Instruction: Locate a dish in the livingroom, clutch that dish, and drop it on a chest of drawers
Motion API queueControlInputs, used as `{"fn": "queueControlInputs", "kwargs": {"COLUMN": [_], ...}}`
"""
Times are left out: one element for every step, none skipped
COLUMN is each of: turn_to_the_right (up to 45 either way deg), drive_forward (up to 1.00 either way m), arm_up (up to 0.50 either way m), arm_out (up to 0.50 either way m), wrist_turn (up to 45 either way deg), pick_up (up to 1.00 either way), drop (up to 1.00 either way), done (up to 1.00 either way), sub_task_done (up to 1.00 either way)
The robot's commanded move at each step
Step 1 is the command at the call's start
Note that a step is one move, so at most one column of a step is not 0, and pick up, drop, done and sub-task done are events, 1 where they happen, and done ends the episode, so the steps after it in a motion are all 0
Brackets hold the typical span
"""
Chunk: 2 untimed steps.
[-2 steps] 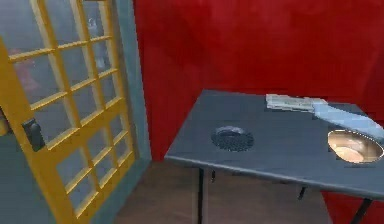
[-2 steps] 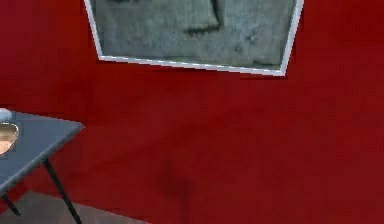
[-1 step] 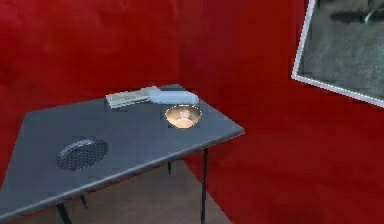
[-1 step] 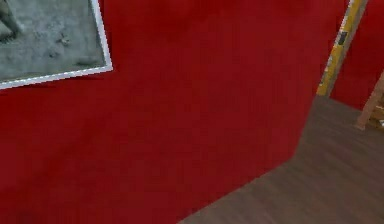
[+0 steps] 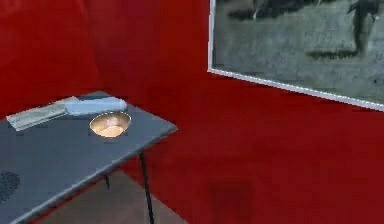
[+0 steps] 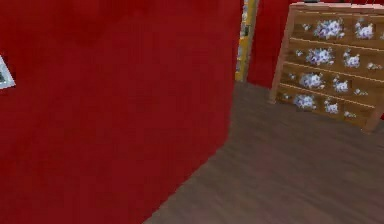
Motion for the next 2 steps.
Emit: {"fn": "queueControlInputs", "kwargs": {"turn_to_the_right": [0.0, -45.0], "drive_forward": [0.5, 0.0], "arm_up": [0.0, 0.0], "arm_out": [0.0, 0.0], "wrist_turn": [0.0, 0.0], "pick_up": [0.0, 0.0], "drop": [0.0, 0.0], "done": [0.0, 0.0], "sub_task_done": [0.0, 0.0]}}
